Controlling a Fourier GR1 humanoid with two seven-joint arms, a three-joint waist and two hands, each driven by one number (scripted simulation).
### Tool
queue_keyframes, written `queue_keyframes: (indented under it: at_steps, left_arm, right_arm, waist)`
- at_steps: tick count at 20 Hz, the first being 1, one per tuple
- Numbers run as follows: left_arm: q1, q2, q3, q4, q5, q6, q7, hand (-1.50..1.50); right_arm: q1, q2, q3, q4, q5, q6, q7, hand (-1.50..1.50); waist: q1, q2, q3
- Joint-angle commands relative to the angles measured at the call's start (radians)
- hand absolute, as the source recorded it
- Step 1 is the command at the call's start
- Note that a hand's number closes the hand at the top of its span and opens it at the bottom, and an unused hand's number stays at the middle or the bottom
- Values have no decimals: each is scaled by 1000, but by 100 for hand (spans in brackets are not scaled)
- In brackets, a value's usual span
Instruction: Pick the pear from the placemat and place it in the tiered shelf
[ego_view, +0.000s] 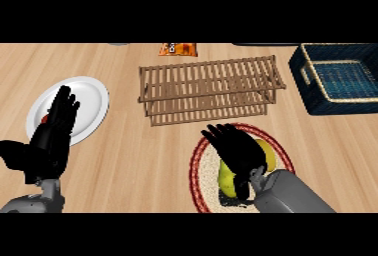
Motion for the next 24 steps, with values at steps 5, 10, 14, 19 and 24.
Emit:
queue_keyframes:
  at_steps: [5, 10, 14, 19, 24]
  left_arm:
    - [-43, -13, 55, 8, 4, -39, 36, 0]
    - [-25, -30, 53, 14, -27, -52, -4, 0]
    - [-61, -41, 44, 8, -45, -30, 27, 0]
    - [33, -53, 20, -13, -51, -46, 0, 0]
    - [-23, -26, 61, 10, -20, -70, -8, 0]
  right_arm:
    - [77, 87, -8, 63, 127, -14, -36, -150]
    - [-4, 120, -60, 142, 146, 71, -104, 150]
    - [38, 49, 12, 177, 253, -92, -222, 150]
    - [132, 241, 7, 150, 316, -160, 72, 150]
    - [199, 252, 139, 17, 237, -281, 454, 150]
  waist:
    - [-2, 0, 0]
    - [0, 0, 0]
    - [-1, 0, 0]
    - [-3, -2, 0]
    - [7, -1, 0]
